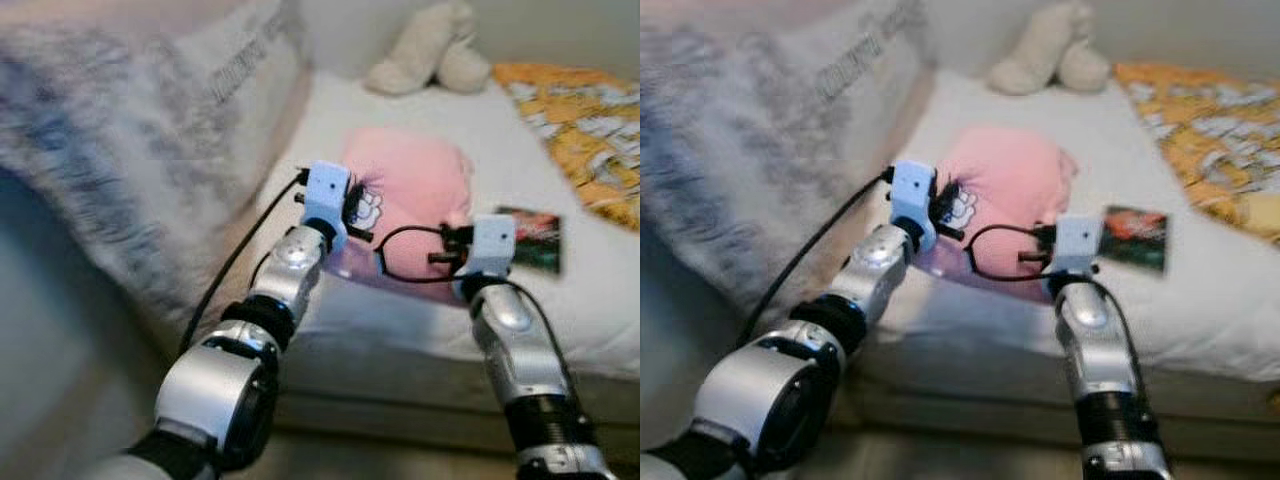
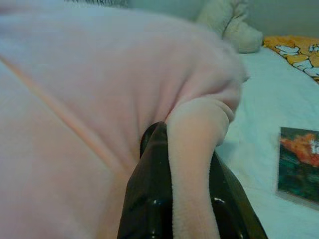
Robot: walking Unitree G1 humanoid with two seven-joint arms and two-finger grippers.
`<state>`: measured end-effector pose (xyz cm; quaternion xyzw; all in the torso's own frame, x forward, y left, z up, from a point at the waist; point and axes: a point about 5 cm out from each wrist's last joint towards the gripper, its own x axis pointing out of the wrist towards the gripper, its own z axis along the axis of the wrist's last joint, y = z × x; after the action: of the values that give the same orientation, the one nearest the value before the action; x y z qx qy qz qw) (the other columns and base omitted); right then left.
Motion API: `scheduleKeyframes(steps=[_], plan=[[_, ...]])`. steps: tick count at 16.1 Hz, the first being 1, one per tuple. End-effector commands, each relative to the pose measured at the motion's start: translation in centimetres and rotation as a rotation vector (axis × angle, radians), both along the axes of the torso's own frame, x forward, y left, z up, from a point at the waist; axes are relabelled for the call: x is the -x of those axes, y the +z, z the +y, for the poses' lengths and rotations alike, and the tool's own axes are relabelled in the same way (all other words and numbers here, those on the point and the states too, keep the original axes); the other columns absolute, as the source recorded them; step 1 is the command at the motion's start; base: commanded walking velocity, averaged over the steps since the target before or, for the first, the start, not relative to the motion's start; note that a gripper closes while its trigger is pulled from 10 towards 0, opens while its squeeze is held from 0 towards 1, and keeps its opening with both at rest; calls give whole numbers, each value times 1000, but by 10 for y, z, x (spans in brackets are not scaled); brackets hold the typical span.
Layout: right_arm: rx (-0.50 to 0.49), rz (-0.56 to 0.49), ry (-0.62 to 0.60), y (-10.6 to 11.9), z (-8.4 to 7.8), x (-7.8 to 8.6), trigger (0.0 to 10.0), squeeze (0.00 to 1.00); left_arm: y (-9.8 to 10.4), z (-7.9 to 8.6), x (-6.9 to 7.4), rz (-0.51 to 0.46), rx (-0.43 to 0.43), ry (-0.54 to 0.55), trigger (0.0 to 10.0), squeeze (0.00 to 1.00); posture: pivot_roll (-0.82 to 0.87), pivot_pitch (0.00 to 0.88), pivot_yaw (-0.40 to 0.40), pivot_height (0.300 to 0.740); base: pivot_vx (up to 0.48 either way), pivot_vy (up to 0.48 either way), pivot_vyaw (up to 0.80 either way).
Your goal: Clean up the room
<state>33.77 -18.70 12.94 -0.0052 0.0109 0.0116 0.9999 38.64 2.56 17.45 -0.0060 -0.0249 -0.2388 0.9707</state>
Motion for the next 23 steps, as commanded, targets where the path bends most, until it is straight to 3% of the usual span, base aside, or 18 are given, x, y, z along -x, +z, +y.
scheduleKeyframes(steps=[1, 8, 16, 18, 20, 21, 23], plan=[[8, -2, -33, 0, -7, 1, 10000, 0, 14, 2, -4, -53, 24, 21, 10000, 0, -22, 0, 50, 740, 480, 0, 0], [3, -9, -45, 1, -9, 1, 10000, 0, 10, 1, -4, -12, 35, 51, 10000, 0, -24, 0, 46, 740, 480, 0, 0], [15, -7, -42, 0, -10, 0, 10000, 0, 10, -1, -4, 11, 64, 69, 10000, 0, -18, 0, 53, 740, 480, 0, 414], [31, -5, -38, 1, -15, -1, 10000, 0, 9, -10, -1, 37, 88, 56, 10000, 0, -9, 0, 54, 740, 480, 0, 0], [103, 17, -32, 7, -28, -10, 10000, 0, 10, -23, 1, 68, 94, 76, 10000, 0, 5, 36, 29, 740, 480, 0, 0], [153, 37, -8, 15, -36, -23, 10000, 0, 13, -28, 0, 96, 99, 111, 10000, 0, 2, 69, 18, 740, 0, 0, 0], [231, 107, 35, 16, -39, -37, 10000, 0, 21, -31, -2, 91, 89, 147, 10000, 0, -18, 152, -4, 740, 0, 0, 0]])
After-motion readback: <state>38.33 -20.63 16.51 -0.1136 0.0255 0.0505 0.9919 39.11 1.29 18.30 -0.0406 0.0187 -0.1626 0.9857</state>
